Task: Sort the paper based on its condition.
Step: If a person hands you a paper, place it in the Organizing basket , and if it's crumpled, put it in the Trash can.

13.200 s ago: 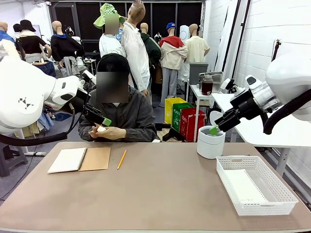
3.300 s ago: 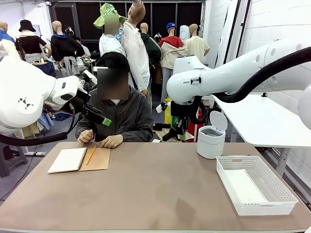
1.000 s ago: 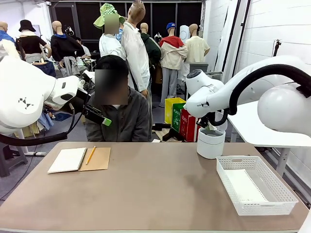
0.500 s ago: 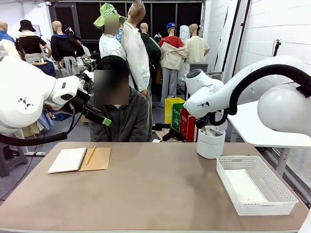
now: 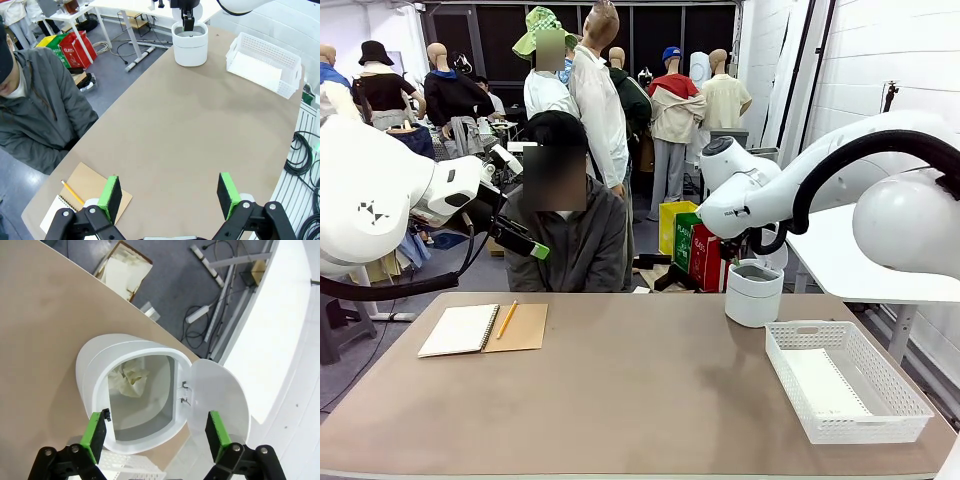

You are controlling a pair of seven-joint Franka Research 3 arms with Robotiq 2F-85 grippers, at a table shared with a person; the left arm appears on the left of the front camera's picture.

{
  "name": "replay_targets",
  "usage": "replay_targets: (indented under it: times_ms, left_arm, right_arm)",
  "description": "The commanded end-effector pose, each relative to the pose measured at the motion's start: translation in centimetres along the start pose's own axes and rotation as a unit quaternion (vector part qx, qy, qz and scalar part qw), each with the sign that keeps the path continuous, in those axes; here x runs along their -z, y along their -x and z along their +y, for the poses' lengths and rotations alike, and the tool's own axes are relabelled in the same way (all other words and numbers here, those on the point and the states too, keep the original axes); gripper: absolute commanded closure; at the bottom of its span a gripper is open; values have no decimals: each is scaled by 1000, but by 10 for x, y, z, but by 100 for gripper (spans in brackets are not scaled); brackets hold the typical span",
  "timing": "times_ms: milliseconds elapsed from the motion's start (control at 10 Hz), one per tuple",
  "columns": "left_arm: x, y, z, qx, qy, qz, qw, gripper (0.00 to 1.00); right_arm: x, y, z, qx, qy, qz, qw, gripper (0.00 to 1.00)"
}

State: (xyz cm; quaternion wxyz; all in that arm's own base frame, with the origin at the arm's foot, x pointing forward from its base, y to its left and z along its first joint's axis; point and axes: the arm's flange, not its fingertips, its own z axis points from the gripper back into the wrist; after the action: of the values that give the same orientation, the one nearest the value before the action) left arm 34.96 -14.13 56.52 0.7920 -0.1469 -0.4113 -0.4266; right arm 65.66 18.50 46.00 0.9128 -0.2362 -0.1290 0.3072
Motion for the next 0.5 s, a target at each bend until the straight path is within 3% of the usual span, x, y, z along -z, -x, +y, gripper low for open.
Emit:
replay_targets:
  times_ms: [0, 400]
  left_arm:
    - [0, 1, 0, -6, 3, 1, 1000, 0]
    - [0, 1, 0, -6, 3, 1, 1000, 0]
  right_arm:
    - [-3, 0, 2, 10, 17, 8, 1000, 0]
    - [0, 0, 0, 0, 0, 0, 1000, 0]
